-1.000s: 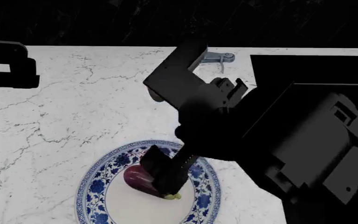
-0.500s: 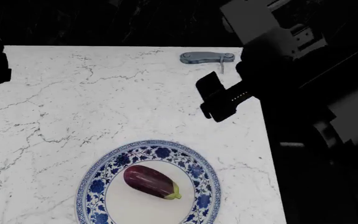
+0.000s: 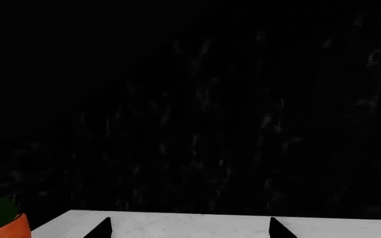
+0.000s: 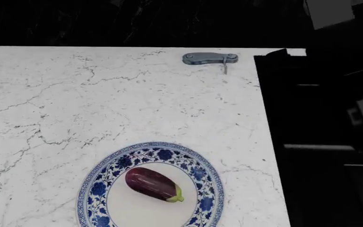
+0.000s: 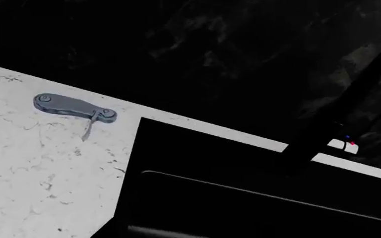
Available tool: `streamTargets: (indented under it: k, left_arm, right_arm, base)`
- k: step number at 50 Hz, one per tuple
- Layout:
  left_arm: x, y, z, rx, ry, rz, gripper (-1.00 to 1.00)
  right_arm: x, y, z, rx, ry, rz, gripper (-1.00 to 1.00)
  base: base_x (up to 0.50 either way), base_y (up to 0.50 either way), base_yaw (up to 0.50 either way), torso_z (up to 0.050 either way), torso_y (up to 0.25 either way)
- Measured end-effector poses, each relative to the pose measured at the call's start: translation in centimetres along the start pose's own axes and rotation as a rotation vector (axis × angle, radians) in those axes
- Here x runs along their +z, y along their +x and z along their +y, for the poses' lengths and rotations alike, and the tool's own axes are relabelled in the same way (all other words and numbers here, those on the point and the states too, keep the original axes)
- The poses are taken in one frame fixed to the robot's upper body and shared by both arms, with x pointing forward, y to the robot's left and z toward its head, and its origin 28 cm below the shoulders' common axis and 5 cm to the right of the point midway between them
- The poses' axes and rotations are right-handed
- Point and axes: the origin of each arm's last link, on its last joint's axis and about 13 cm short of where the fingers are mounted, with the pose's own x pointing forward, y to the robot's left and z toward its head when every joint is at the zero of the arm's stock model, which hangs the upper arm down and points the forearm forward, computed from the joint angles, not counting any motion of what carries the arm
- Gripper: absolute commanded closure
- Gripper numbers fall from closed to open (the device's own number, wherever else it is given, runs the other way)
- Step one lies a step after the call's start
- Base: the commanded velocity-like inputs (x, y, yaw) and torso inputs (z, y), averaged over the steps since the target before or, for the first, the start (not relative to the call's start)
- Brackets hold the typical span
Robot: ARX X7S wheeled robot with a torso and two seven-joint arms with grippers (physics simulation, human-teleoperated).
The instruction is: Pick the eggplant from the sink and place it on the plate located on the counter
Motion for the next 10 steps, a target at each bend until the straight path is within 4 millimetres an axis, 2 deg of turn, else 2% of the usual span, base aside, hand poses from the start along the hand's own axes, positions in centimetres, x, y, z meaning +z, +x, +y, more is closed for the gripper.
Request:
streamTargets:
  k: [10]
  left_arm:
    - [-0.25,0.48,0.24,0.022,0.009,0.014,-1.00]
  right_arm:
    - [-0.87,0.80,-1.08,-0.087,0.053,0.009,-1.00]
  base:
    - [0.00,0.00,0.00,0.000,0.000]
